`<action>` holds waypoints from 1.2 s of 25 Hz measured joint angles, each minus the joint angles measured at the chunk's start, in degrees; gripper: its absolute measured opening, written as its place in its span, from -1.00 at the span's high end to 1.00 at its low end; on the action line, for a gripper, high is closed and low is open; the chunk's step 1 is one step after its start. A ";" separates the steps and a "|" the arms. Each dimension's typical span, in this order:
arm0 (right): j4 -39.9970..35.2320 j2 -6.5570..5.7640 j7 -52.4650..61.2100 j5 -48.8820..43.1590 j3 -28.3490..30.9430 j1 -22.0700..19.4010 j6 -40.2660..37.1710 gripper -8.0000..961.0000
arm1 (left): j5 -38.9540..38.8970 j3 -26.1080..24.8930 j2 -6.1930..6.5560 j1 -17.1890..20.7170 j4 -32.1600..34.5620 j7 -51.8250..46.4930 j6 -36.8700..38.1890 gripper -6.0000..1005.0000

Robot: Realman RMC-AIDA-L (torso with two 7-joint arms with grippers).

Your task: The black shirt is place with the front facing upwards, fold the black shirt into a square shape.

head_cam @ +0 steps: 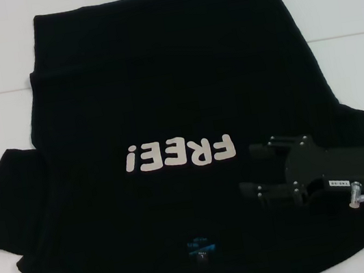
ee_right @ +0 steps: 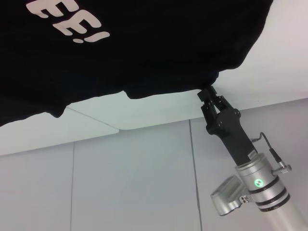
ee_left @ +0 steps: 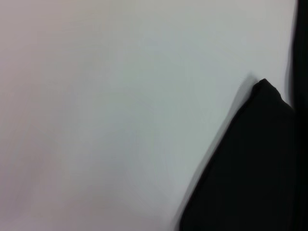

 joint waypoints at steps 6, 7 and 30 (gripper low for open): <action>0.00 0.00 -0.22 0.00 0.00 -0.05 -0.20 -0.68 | 0.10 0.52 0.14 0.00 0.56 0.03 0.05 0.52; 0.00 0.00 -0.22 0.00 0.00 -0.05 -0.20 -0.68 | 0.14 0.55 0.16 0.07 0.67 0.12 0.06 0.48; 0.00 0.00 -0.34 0.20 0.00 -0.13 -0.29 -0.68 | 0.27 2.44 -0.22 -0.04 1.08 -0.07 0.34 -0.18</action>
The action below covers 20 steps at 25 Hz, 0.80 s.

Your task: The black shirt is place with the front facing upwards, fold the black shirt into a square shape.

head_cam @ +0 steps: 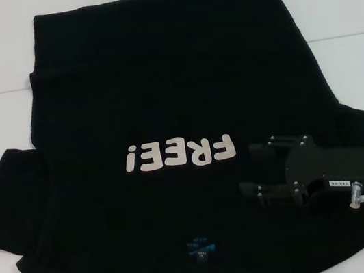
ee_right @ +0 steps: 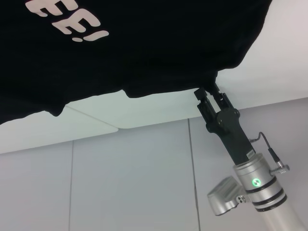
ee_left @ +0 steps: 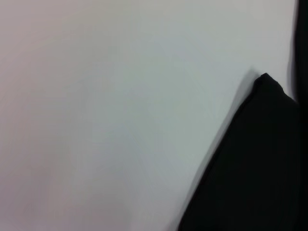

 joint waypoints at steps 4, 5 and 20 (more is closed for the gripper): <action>0.00 0.00 0.00 0.09 0.00 -0.01 -0.01 -0.68 | 0.02 0.22 -0.23 -0.08 0.03 0.02 -0.14 -0.17; 0.00 0.00 0.00 0.09 0.00 -0.01 -0.01 -0.68 | 0.02 0.22 -0.23 -0.08 0.03 0.02 -0.14 -0.17; 0.00 0.00 0.00 0.25 0.00 0.01 -0.28 -0.68 | 0.68 2.09 -1.84 -0.03 3.22 0.38 -0.29 0.09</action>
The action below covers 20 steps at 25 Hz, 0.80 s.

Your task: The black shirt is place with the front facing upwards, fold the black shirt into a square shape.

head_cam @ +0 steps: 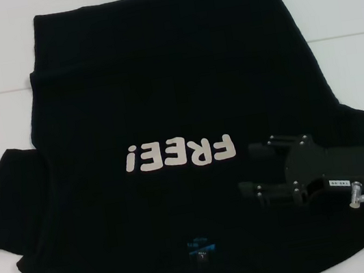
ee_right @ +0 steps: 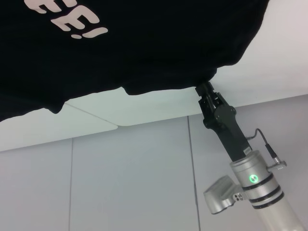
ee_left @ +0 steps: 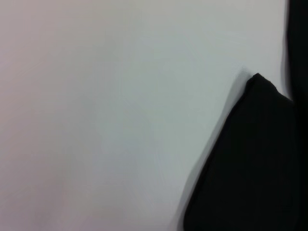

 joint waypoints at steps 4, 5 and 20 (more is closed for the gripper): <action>-0.02 0.00 0.00 0.00 0.05 -0.05 -0.37 -0.68 | 0.35 0.42 0.00 -0.07 -0.06 -0.11 -0.09 0.36; -0.03 0.00 0.00 0.00 0.06 -0.03 -0.39 -0.68 | 0.50 0.43 -0.02 -0.10 -0.06 -0.11 -0.15 0.44; -0.09 0.00 0.00 -0.01 0.09 0.28 -0.42 -0.68 | 0.70 0.40 0.00 -0.39 0.11 -0.19 0.13 0.66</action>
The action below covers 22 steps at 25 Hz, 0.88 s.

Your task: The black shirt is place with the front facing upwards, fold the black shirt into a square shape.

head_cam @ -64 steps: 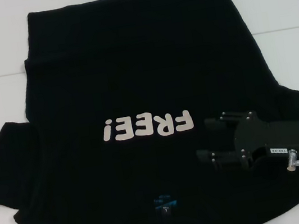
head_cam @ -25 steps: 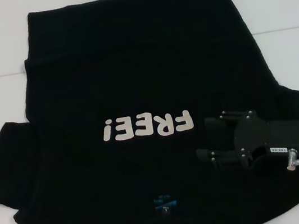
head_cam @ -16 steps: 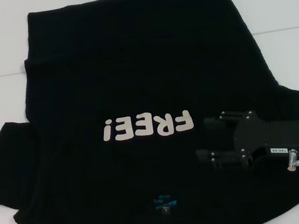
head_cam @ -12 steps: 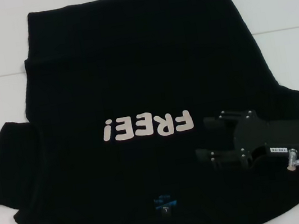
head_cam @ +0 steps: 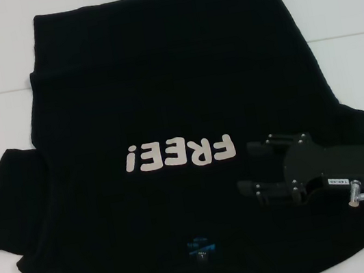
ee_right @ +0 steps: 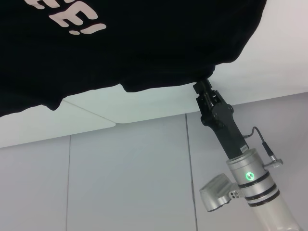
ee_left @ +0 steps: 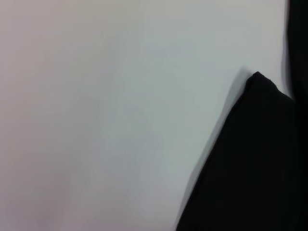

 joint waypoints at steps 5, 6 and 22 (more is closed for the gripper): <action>0.00 0.00 0.00 0.03 0.00 -0.03 0.00 -0.68 | 0.02 0.01 0.05 -0.23 0.00 -0.07 -0.21 0.41; 0.00 0.00 0.00 0.04 0.00 -0.01 0.00 -0.68 | 0.02 0.05 0.08 -0.24 0.00 -0.08 -0.24 0.35; 0.00 0.00 0.00 0.09 0.00 0.06 -0.17 -0.68 | 1.34 0.22 0.38 -0.27 -0.12 -0.15 0.00 0.07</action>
